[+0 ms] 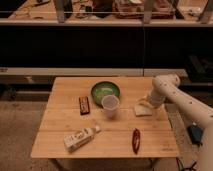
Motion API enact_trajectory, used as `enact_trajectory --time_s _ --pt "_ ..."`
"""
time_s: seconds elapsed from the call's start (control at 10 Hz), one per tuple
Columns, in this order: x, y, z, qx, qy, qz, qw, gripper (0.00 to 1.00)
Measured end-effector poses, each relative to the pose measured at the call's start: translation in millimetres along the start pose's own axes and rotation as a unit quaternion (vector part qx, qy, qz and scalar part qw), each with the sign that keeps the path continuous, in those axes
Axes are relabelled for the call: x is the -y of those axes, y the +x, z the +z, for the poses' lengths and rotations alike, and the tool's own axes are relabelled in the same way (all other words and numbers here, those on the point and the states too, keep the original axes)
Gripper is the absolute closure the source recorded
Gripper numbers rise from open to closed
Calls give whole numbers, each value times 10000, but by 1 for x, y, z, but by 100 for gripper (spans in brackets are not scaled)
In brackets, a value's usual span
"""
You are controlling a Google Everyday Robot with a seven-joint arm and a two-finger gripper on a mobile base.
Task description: Place the white sponge in the ceramic cup
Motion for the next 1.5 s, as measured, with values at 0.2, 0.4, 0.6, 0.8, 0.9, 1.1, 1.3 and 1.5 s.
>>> enact_trajectory --time_s 0.2,0.4,0.6,0.8,0.9,1.1,1.3,1.5 --pt "8 -10 12 123 -58 -89 9999 27" --pt "15 -21 22 249 -162 -196 9994 47" --pt "26 -26 25 322 -161 -247 9990 69" --pt "39 -33 19 350 -125 -368 9986 85" --pt "47 -36 12 319 -108 -466 9983 87" --pt "73 -43 -20 66 -40 -819 9966 87" --pt "106 -64 -59 -254 48 -1406 9897 87" --pt "131 -86 -83 -371 91 -1783 9832 87"
